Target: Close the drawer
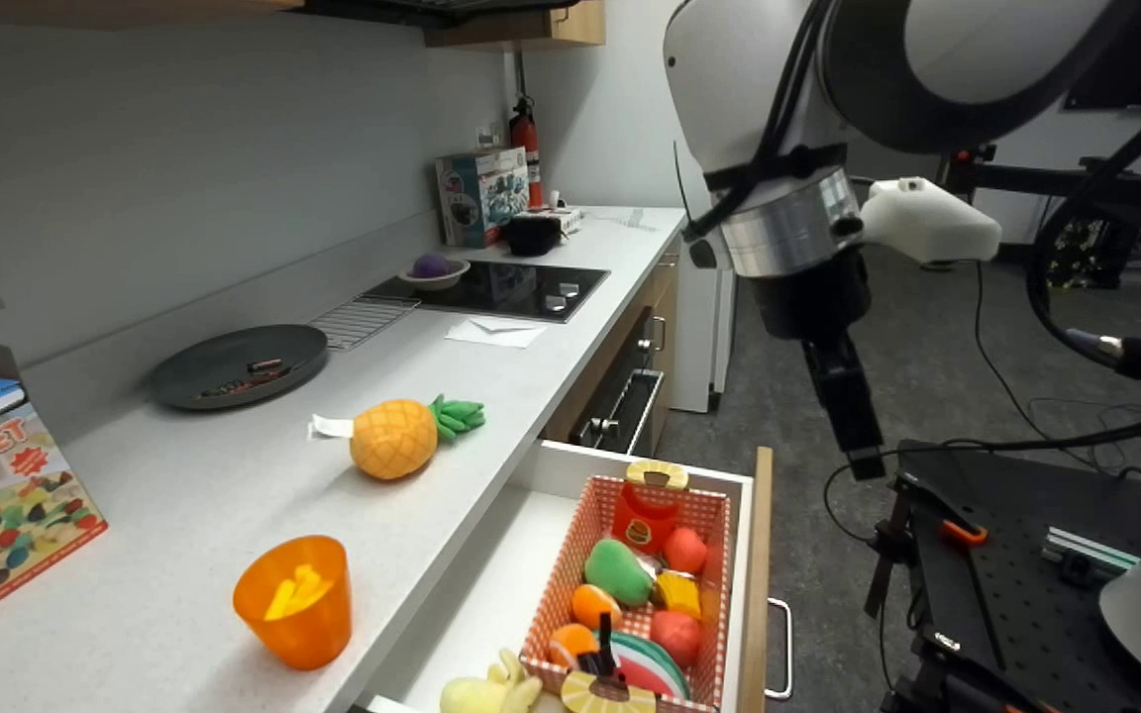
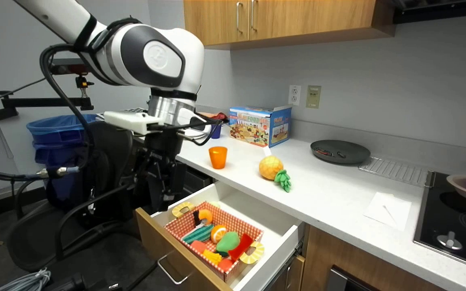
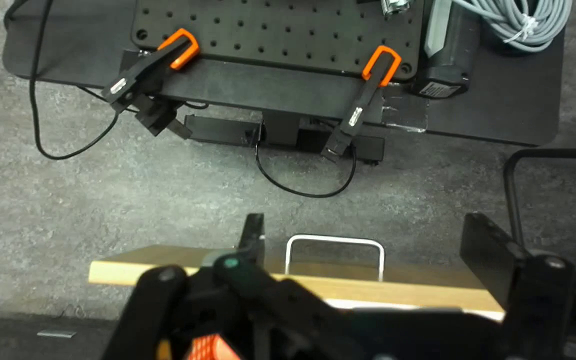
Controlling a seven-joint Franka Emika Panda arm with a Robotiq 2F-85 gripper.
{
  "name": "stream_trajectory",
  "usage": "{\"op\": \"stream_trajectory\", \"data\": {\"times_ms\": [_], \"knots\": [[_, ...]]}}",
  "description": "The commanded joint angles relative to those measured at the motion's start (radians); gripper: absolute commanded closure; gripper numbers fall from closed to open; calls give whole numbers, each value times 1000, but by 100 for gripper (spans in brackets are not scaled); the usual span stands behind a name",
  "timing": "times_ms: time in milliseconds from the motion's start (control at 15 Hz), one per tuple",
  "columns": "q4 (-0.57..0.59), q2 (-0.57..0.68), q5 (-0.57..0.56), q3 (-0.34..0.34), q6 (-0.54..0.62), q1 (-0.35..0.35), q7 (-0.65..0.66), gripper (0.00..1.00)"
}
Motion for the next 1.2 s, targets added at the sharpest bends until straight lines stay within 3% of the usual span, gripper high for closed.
{"op": "stream_trajectory", "data": {"times_ms": [0, 533, 1133], "knots": [[-79, 27, 49, 20, 86, 19, 45, 0], [-103, 208, 143, 64, 240, 60, 81, 0], [-126, 212, 77, 61, 243, 50, 99, 0]]}}
